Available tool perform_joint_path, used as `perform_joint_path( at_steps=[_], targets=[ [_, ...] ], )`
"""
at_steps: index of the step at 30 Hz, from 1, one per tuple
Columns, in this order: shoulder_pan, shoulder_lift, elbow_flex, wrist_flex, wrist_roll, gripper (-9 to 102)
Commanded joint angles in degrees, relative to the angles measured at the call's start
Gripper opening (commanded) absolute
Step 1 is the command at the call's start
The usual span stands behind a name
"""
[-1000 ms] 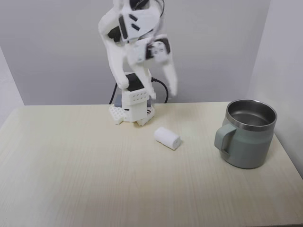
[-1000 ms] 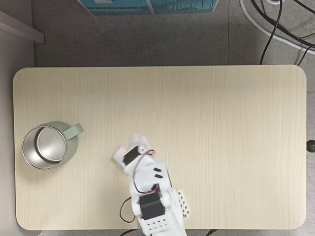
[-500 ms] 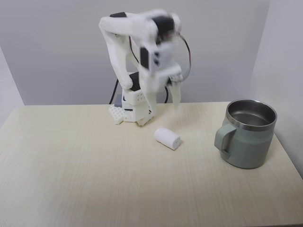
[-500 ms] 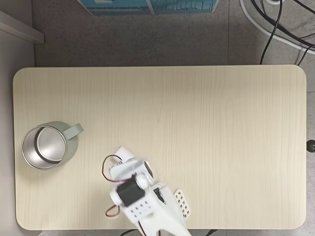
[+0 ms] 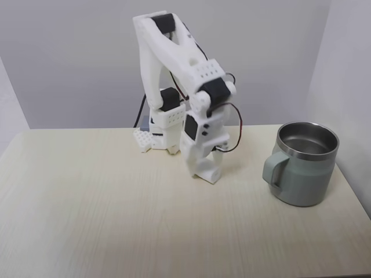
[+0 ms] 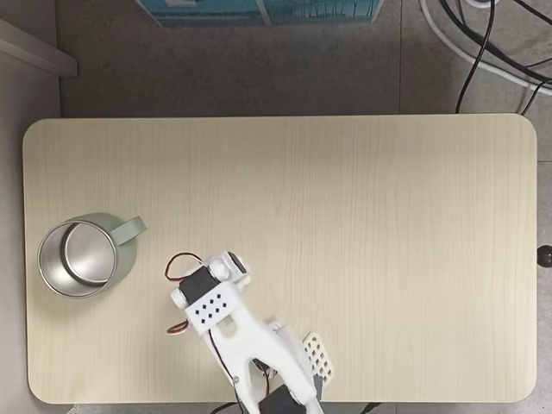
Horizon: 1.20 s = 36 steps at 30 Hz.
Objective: Grasp a dressing and put it in the cup.
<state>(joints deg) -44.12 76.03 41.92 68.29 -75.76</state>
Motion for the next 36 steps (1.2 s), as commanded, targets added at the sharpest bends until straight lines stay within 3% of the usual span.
perform_joint_path(
  at_steps=[1, 4, 10, 17, 23, 28, 36],
  targets=[
    [-0.8, 0.6, 1.4, -0.7, 0.6, 23],
    [-0.8, 0.6, 1.2, -0.7, 0.7, 21],
    [-2.5, 0.6, 0.6, -0.5, 0.6, 0],
    [-2.9, -7.8, 1.4, 4.7, 2.8, 0],
    [-4.7, -30.5, 9.9, 21.9, 4.0, 0],
    [-9.3, -33.8, 26.3, 35.4, 7.9, 0],
    [-14.8, -24.6, 45.2, 35.2, 19.6, 0]
  ],
)
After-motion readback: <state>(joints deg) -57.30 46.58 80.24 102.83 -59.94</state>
